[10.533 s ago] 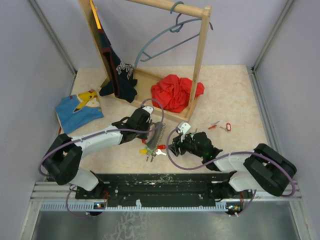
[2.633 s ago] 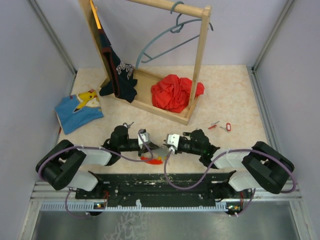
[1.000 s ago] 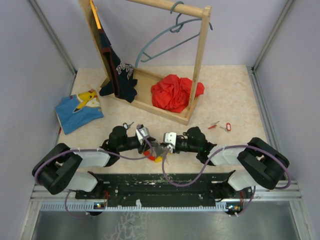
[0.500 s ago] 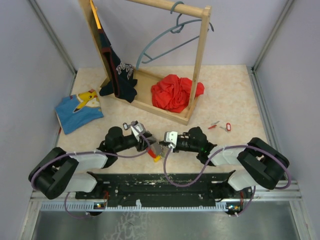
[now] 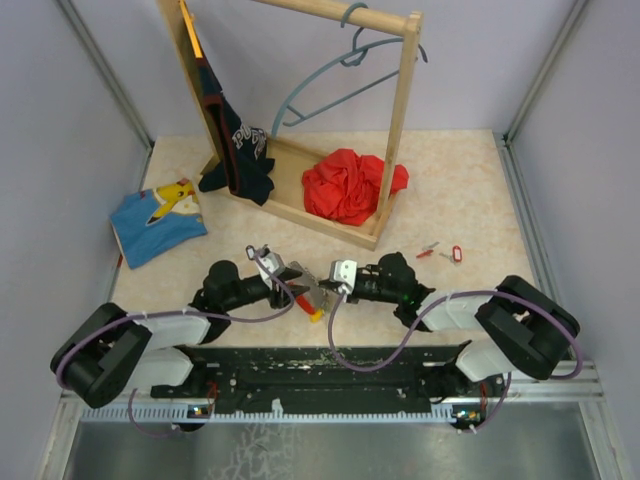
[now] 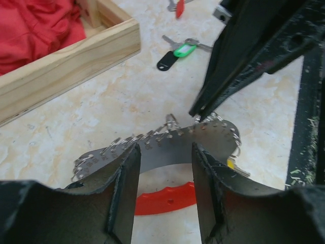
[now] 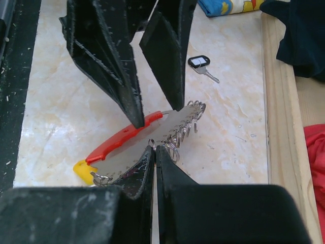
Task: Put the keys on the keyring
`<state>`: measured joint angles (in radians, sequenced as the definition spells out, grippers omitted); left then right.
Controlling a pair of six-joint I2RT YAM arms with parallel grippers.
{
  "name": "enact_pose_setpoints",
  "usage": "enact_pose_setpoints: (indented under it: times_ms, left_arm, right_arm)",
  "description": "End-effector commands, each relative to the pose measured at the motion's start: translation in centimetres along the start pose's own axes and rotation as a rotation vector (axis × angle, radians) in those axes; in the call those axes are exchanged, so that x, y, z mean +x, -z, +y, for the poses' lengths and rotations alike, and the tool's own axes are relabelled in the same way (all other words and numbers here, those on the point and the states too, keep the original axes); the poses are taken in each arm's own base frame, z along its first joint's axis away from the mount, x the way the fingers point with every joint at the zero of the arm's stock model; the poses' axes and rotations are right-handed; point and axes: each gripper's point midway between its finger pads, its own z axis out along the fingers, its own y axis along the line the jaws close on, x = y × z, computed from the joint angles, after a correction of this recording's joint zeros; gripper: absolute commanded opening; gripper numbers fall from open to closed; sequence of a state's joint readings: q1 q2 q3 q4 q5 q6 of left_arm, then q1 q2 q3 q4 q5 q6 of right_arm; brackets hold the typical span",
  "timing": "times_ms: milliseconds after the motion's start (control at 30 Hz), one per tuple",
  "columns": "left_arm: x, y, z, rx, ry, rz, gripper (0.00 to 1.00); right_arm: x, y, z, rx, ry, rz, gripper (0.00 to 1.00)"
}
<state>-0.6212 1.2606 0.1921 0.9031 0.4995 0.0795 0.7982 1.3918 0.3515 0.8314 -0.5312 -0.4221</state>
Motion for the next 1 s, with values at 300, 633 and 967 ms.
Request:
enact_pose_setpoints:
  times_ms: [300, 633, 967]
  left_arm:
    - [-2.0, -0.3, -4.0, 0.271, -0.106, -0.116, 0.43]
    - [-1.6, -0.8, -3.8, 0.276, -0.098, -0.089, 0.37]
    - [-1.1, -1.1, -4.0, 0.308, -0.086, -0.058, 0.28]
  right_arm:
    - [-4.0, 0.0, -0.9, 0.004, 0.06, -0.133, 0.0]
    - [-4.0, -0.4, -0.4, -0.04, 0.052, -0.136, 0.0]
    - [-4.1, -0.7, -0.1, -0.075, 0.05, -0.131, 0.0]
